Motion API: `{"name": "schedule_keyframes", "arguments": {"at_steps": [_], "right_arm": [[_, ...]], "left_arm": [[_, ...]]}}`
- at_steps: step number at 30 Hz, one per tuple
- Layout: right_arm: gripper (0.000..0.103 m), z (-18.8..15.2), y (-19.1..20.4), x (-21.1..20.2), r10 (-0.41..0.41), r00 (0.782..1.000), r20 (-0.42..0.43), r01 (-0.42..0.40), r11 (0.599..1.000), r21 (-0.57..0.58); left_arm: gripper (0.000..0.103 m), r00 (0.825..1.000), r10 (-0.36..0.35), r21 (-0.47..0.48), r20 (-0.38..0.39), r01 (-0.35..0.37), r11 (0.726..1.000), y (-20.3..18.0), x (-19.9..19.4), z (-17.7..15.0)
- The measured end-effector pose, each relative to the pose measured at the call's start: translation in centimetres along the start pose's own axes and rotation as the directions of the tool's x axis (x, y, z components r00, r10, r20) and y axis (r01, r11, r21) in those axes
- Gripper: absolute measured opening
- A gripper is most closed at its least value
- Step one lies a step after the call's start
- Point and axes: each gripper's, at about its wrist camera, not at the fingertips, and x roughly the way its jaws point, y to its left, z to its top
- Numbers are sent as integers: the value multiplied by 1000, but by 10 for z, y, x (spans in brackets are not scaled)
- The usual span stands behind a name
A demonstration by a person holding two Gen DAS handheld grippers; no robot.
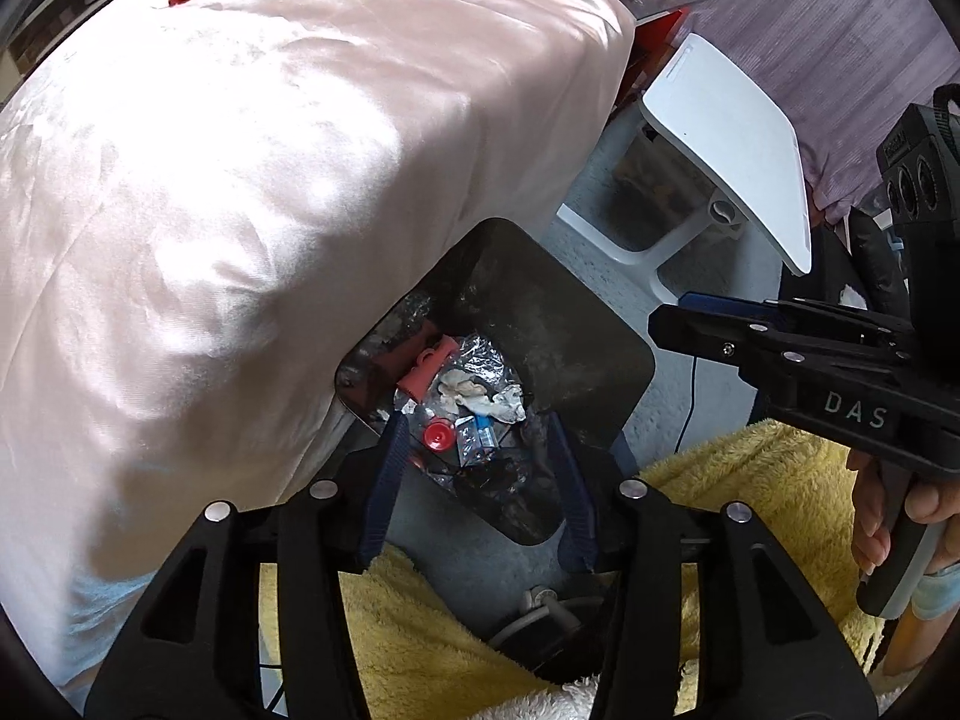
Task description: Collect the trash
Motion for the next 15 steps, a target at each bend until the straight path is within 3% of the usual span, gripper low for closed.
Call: {"name": "schedule_keyframes", "arguments": {"at_steps": [3,5,7,15], "right_arm": [[51,5,-4,-6,-1,1000,27,0,1000,14],[64,11,-6,-12,6,999,52,-7,1000,24],[68,18,-5,-19,11,997,81,-13,999,32],[68,65,18,-32,36,987,154,-35,999,-8]], "left_arm": [[55,1000,10,7,26,-10,1000,2,-13,0],[62,999,8,13,49,-9,1000,4,-23,0],[65,997,15,13,78,-16,1000,8,-35,1],[73,980,85,-77,180,-72,994,55,-77,18]]}}
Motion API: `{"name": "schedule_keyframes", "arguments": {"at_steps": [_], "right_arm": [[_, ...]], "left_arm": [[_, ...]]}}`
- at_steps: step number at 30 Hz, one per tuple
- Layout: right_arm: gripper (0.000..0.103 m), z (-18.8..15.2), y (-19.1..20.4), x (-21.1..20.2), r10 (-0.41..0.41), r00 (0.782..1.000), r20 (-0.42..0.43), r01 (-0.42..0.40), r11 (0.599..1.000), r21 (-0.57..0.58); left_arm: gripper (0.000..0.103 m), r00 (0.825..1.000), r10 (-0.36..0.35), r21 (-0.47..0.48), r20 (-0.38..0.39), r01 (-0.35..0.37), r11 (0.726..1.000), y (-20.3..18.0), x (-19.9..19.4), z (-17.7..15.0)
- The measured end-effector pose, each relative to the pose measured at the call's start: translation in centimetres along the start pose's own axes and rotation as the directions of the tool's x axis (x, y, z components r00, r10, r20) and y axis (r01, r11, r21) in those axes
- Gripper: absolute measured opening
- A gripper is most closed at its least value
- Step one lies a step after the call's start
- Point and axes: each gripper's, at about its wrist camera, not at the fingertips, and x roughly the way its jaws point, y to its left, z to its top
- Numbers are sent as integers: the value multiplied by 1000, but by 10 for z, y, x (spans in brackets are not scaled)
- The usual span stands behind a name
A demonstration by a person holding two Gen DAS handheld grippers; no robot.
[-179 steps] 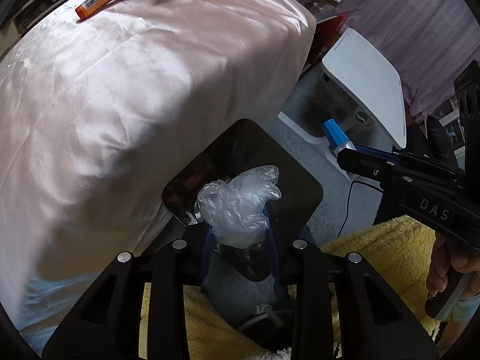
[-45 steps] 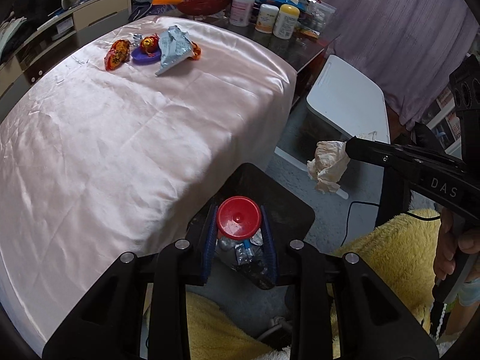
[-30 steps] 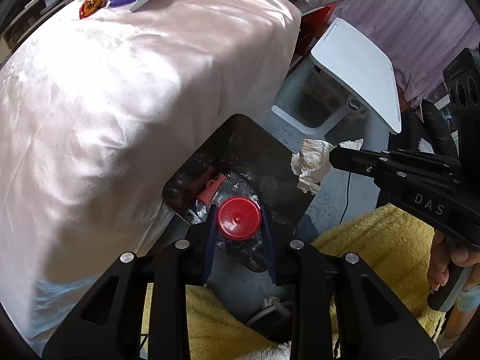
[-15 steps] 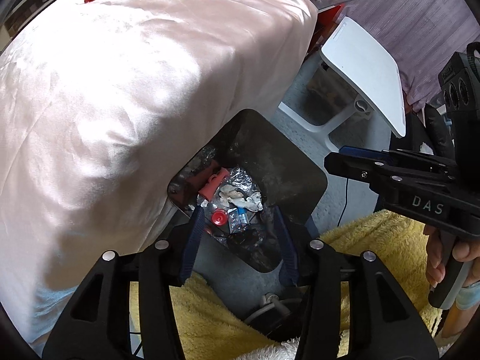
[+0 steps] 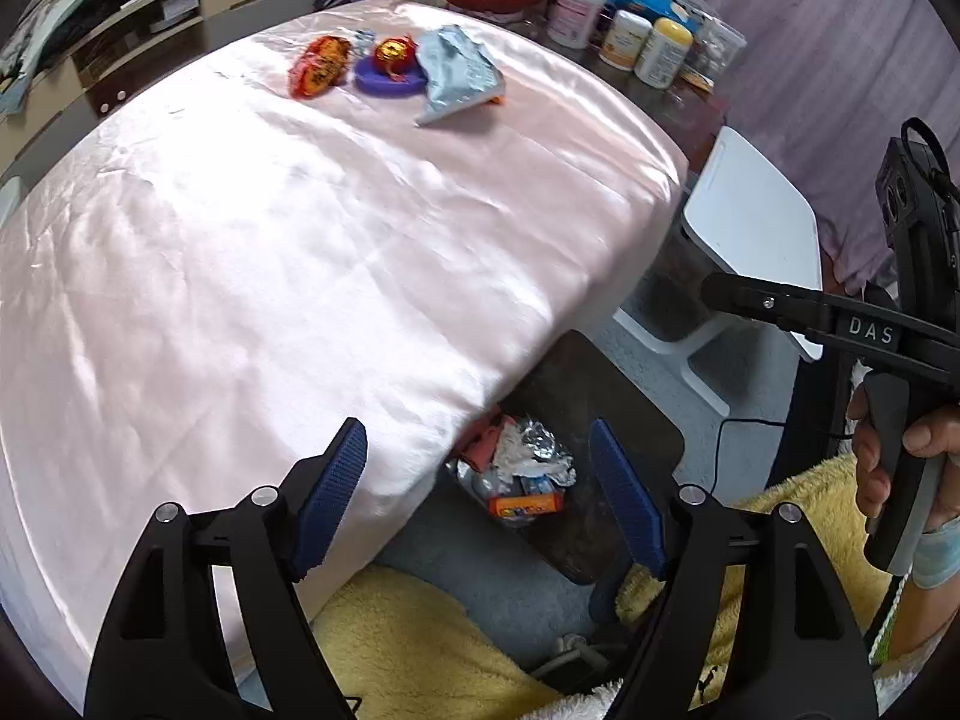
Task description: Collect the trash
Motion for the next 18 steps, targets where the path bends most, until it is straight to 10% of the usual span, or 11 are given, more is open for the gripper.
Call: {"name": "schedule_keyframes", "arguments": {"at_steps": [18], "right_arm": [[68,110,50,61,55,998,27,-54,997,-59]], "left_arm": [[74,986,138,-66,97,-132,989,85,18,106]]}}
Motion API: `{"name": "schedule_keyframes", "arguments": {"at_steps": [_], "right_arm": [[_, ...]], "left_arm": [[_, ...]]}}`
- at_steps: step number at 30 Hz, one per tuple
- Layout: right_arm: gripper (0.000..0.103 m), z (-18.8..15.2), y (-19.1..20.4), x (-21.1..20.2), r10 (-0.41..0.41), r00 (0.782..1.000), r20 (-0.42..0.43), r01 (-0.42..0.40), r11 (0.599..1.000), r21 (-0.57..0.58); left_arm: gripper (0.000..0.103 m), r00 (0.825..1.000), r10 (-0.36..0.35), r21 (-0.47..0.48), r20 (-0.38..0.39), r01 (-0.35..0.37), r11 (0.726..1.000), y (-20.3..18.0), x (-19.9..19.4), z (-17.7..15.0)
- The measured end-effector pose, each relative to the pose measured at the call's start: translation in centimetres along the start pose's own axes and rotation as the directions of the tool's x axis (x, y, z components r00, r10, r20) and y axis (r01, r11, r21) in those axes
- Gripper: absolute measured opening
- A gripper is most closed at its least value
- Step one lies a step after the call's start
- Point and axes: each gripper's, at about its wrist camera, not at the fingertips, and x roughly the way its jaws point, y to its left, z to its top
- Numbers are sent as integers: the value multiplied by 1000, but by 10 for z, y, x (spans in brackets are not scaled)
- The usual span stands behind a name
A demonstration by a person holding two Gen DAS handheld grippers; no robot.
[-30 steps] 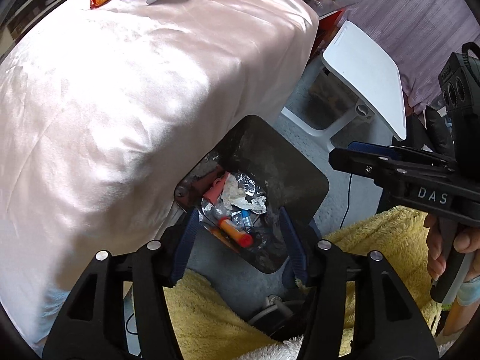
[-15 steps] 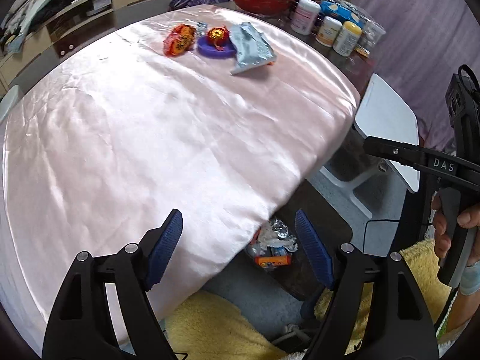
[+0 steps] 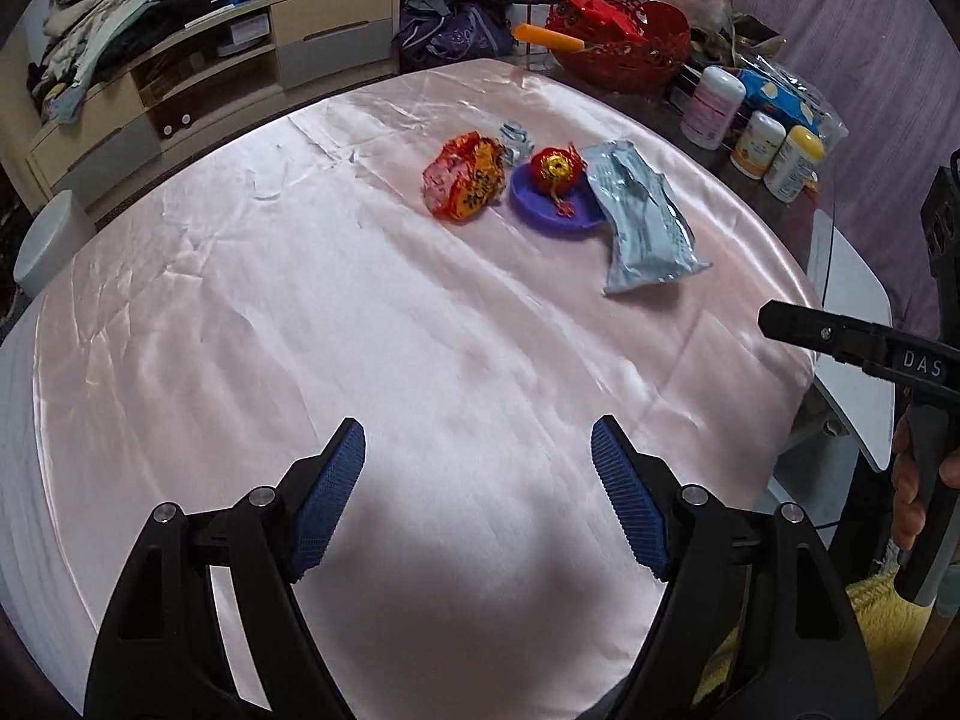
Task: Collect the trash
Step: 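Grasp the silver foil bag with the right tool while the left tool grasps the orange candy wrapper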
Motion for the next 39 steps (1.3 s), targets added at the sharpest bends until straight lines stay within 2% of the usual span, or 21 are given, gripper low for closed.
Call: {"name": "schedule_keyframes", "arguments": {"at_steps": [5,9,16,22,23,24,25,26,27,33,39], "right_arm": [[68,17,9,30,30,999,-21,-30,999,11],[68,26,11,54,40,998,-38,-39,999,30],[68,41,13,67,32,999,-13,-32,999,26],[56,44,9,69,25,1000,2,-25,999,23],[51,45,8,69,24,1000,3,-24,999,27],[48,45,6,69,19,1000,4,-19,999,30],[42,45,5,69,15,1000,8,-16,999,31],[42,45,3,68,15,1000,9,-15,999,28],[42,44,3,68,14,1000,10,-14,1000,23],[38,33,10,60,17,1000,1,-17,1000,-12],[36,15,22,43,23,1000,-13,-24,999,-45]], "left_arm": [[74,999,16,16,37,-17,1000,13,14,34],[74,999,23,27,39,-24,999,20,41,60],[73,999,-22,1,45,22,1000,29,81,102],[73,998,-38,5,49,38,999,25,105,130],[73,998,-40,8,47,40,999,23,110,133],[72,998,-42,11,42,42,999,22,114,135],[67,998,-46,15,35,45,999,20,118,137],[54,998,-55,16,24,55,998,19,121,138],[49,997,-71,14,12,71,997,19,124,138],[43,997,-74,22,16,73,997,14,114,128],[42,999,-50,21,1,50,999,10,88,95]]}}
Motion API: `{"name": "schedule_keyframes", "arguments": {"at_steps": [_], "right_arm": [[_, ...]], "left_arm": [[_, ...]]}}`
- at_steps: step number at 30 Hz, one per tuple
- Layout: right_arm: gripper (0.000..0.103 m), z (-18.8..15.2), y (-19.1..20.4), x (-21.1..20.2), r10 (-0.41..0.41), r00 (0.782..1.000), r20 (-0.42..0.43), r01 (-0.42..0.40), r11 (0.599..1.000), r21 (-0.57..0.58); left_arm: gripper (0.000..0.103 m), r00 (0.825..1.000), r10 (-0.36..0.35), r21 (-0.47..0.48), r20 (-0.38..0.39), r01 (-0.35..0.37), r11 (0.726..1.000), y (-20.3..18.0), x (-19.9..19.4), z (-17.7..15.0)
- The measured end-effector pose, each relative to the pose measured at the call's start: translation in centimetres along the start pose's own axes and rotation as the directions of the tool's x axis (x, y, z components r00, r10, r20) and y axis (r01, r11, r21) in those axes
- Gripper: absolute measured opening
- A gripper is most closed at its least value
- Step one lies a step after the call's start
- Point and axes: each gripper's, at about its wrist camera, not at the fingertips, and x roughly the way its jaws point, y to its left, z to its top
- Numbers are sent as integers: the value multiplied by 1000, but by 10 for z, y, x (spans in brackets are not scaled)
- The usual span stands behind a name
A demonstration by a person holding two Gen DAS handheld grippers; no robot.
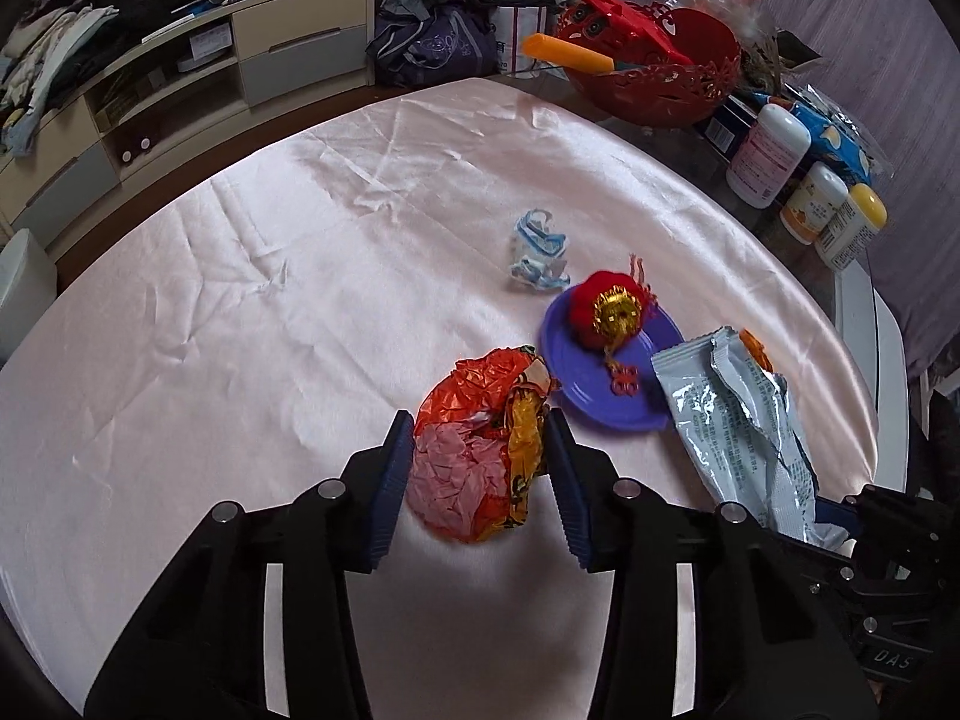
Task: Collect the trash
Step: 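Grasp the silver foil bag with the right tool while the left tool grasps the orange candy wrapper, then carry the foil bag and candy wrapper over the bin while both tools open to drop them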
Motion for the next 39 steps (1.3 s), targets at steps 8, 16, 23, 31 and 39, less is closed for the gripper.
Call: {"name": "schedule_keyframes", "arguments": {"at_steps": [8,16,23,31,39], "right_arm": [[34,-43,9,-36,-17,1000,-10,16,1000,-19],[34,-105,-1,-75,-55,998,-25,55,998,-2],[34,-146,-19,-110,-87,996,-6,87,996,33],[34,-185,-38,-126,-118,992,-34,120,992,47],[34,-216,-57,-121,-106,989,-104,113,991,67]], "left_arm": [[42,1000,-21,-11,-10,20,1000,-15,-50,-63],[42,996,-89,2,10,89,996,-56,-104,-120],[42,994,-106,35,5,106,994,-91,-130,-159],[42,990,-139,26,-36,140,990,-122,-130,-201],[42,977,-153,22,-148,158,987,-149,-102,-241]]}}
